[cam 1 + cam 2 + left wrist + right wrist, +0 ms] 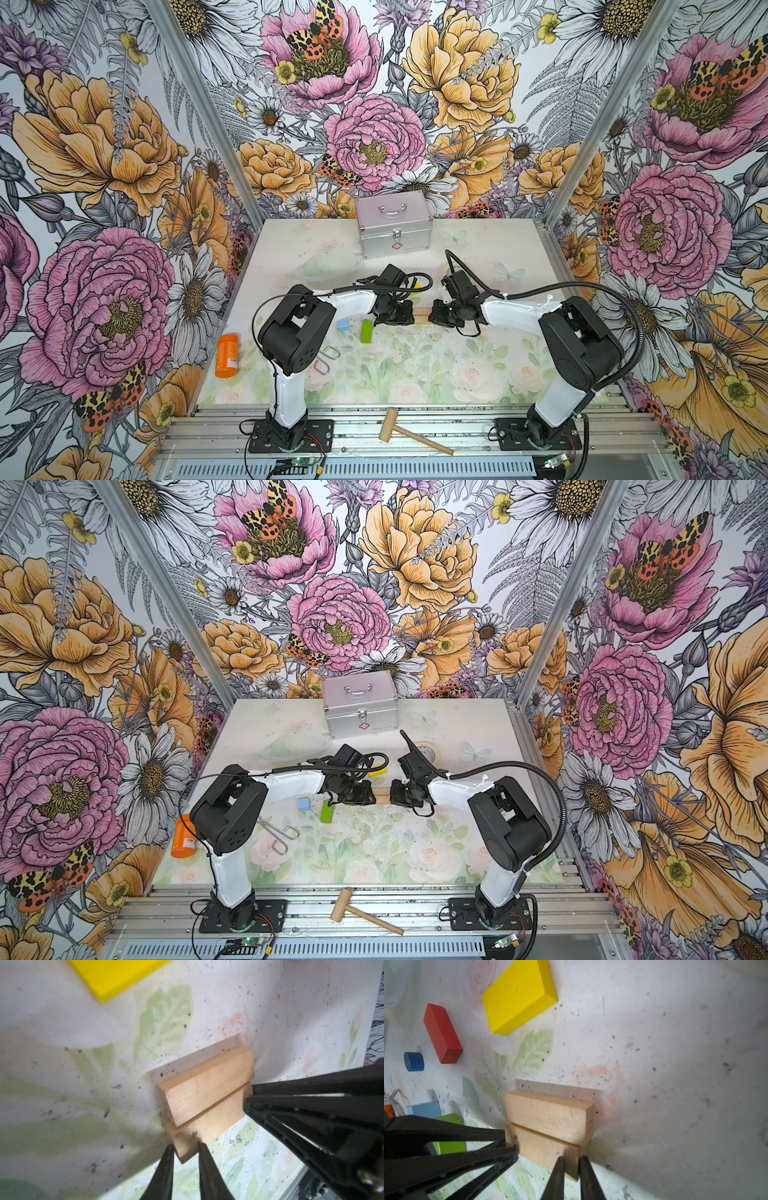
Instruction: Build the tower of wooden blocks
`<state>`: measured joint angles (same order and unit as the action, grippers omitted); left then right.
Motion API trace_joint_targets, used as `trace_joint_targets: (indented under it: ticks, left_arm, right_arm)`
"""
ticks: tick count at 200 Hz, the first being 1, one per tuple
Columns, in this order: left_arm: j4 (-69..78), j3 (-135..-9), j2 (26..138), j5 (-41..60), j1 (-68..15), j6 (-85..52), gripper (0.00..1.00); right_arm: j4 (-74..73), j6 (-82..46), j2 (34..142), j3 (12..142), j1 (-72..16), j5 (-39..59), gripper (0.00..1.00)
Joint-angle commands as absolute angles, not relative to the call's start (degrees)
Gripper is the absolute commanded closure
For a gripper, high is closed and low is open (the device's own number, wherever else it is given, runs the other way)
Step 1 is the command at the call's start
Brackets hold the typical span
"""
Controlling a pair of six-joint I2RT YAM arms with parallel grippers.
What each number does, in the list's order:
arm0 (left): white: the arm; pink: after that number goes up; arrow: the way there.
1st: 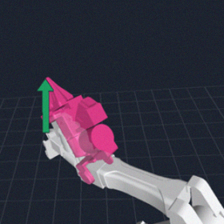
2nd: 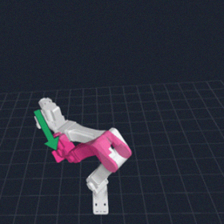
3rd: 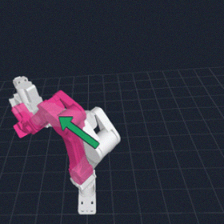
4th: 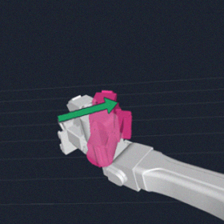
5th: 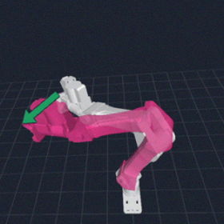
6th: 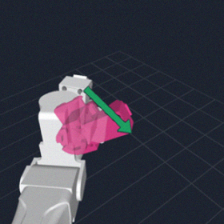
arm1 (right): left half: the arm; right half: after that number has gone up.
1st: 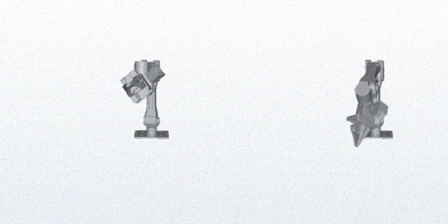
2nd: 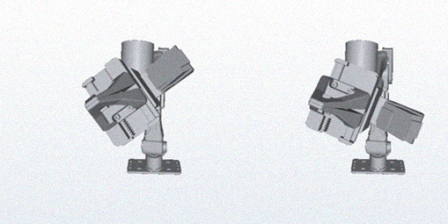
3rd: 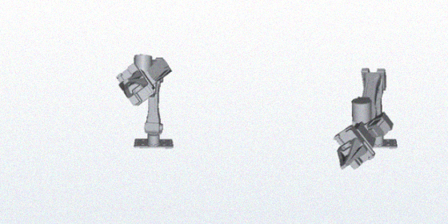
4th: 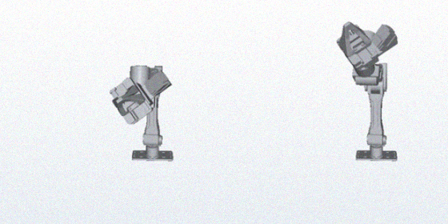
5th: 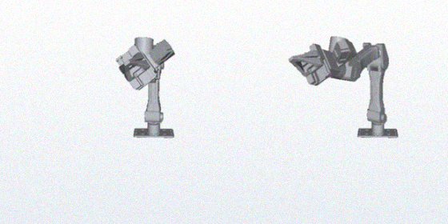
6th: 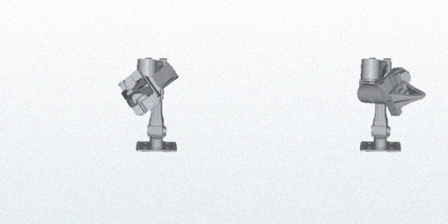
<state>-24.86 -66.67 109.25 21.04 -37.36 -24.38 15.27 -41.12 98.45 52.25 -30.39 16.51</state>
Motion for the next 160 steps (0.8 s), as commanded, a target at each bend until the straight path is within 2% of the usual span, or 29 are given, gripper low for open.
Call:
trace_joint_targets:
  ticks: [1,160]
  left_arm:
    - [-22.61,-67.97,110.32,19.8,-37.21,-25.4,0.77]
    - [-22.67,-67.67,110.06,19.69,-37.1,-25.54,0.74]
  right_arm:
    - [14.52,-41.22,99.99,52.19,-30.33,16.08,0.84]
    - [14.53,-41.04,99.58,52.29,-29.81,15.91,0.84]
